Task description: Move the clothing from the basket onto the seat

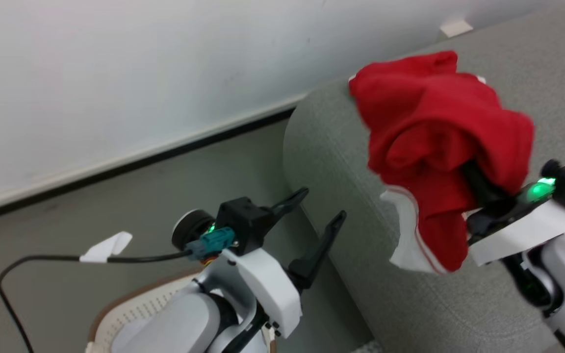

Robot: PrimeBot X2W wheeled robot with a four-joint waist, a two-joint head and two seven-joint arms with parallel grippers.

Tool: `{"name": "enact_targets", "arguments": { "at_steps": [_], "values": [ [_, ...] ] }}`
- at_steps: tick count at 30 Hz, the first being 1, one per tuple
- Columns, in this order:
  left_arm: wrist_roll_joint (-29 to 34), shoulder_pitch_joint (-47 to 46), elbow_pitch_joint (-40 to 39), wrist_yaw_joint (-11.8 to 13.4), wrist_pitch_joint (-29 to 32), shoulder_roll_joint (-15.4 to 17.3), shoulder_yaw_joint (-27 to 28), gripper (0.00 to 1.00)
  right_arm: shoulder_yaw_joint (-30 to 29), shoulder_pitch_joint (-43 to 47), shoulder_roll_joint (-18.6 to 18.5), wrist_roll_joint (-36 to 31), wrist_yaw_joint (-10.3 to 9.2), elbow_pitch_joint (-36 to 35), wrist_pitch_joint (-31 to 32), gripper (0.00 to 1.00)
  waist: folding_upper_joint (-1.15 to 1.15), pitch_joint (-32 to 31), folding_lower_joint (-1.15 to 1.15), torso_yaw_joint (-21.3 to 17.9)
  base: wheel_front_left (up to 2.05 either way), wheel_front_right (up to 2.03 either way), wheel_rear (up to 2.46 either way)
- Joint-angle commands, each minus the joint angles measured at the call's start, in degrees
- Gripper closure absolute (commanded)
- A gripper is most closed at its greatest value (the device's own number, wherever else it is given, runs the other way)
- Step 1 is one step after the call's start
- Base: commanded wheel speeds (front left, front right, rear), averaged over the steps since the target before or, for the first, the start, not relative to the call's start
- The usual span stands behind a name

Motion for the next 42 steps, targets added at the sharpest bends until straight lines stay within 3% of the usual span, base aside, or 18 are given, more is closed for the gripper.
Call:
{"name": "enact_targets", "arguments": {
  "at_steps": [1,12,16,22,23,24,25,26,30,33,38,42],
  "values": [
    [0.43,-0.84,-0.09,-0.38,0.23,0.08,-0.28,0.0,-1.43,-0.36,-0.25,-0.78,-0.13,0.18,-0.2,1.0,0.0,4.01,0.0,0.84,0.0,0.0,0.0],
    [3.28,-10.43,-0.1,-4.26,1.11,-1.12,-2.55,0.0,-24.56,-15.06,-4.5,-10.51,-0.14,9.67,-0.21,1.0,0.0,21.79,0.0,8.98,0.0,0.0,0.0],
    [3.53,-12.25,0.42,-4.77,0.46,-1.49,-2.88,0.0,-35.41,-22.47,-5.91,-15.93,-0.13,17.83,-0.19,1.0,0.0,25.18,0.0,11.69,0.0,0.0,0.0],
    [3.08,-11.59,1.39,-4.92,-0.23,-1.25,-3.39,0.0,-49.18,-27.4,-5.25,-30.08,-0.14,33.09,-0.12,1.0,0.0,25.65,0.0,14.74,0.0,0.0,0.0],
    [2.99,-11.23,1.45,-4.81,-0.29,-1.06,-3.43,0.0,-51.57,-27.21,-4.53,-32.33,-0.14,35.57,-0.12,0.88,0.0,25.5,0.0,15.08,0.0,0.0,0.0],
    [3.04,-10.92,1.5,-4.63,-0.25,-0.82,-3.49,0.0,-54.16,-26.94,-3.83,-34.76,-0.13,37.91,-0.11,0.6,0.0,25.33,0.0,15.37,0.0,0.0,0.0],
    [3.01,-10.63,1.54,-4.45,-0.06,-0.58,-3.52,0.0,-56.63,-26.53,-3.35,-37.27,-0.13,39.6,-0.13,0.06,0.0,25.21,0.0,15.59,0.0,0.0,0.0],
    [2.85,-10.36,1.45,-4.46,0.05,-0.35,-3.51,0.0,-59.2,-26.1,-2.77,-39.35,-0.14,41.02,-0.13,0.0,0.0,25.07,0.0,15.73,0.0,0.0,0.0],
    [2.23,-8.83,1.15,-3.67,-0.03,0.98,-2.65,0.0,-66.74,-23.44,1.3,-47.35,-0.14,43.24,-0.12,0.0,0.0,23.69,0.0,15.59,0.0,0.0,0.0],
    [1.57,-7.42,1.03,-2.34,-0.43,2.11,-1.22,0.0,-66.45,-19.88,5.23,-52.16,-0.14,41.92,-0.1,0.0,0.0,22.11,0.0,14.56,0.0,0.0,0.0],
    [0.82,-4.51,1.33,-0.64,-1.15,4.91,1.24,0.0,-66.36,-12.29,12.46,-55.93,-0.14,33.17,-0.1,0.0,0.0,18.89,0.0,12.13,0.0,0.0,0.0],
    [-0.23,-0.62,2.22,1.76,-4.23,6.0,3.8,0.0,-63.55,-4.3,17.79,-54.83,-0.14,24.27,-0.1,0.0,0.0,14.53,0.0,11.11,0.0,0.0,0.0]
  ]
}}
